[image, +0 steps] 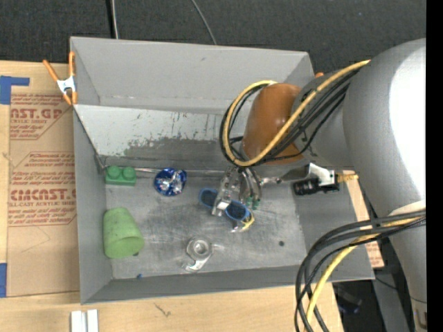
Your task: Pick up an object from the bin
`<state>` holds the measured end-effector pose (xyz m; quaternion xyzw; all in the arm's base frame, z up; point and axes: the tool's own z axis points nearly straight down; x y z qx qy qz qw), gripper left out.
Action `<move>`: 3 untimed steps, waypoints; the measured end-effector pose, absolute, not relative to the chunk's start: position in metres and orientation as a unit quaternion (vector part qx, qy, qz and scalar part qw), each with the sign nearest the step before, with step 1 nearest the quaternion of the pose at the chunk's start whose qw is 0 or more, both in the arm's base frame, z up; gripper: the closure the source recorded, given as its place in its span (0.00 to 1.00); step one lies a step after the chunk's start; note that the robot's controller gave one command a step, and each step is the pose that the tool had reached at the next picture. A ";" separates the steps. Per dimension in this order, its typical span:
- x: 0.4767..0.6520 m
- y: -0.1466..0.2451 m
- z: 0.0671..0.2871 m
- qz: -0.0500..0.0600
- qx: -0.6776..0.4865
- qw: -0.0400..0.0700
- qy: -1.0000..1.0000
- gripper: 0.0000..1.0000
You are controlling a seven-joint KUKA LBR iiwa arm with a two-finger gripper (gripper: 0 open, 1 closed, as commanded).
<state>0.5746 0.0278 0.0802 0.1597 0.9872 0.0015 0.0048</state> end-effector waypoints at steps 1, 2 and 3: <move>0.576 0.028 0.114 0.001 0.159 0.002 0.987 1.00; 0.576 0.029 0.114 0.000 0.159 0.001 0.987 1.00; 0.577 0.029 0.152 0.001 0.159 0.002 0.987 1.00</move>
Offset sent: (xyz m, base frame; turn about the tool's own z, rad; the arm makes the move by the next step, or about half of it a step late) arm 0.0001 0.0000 0.0317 0.0000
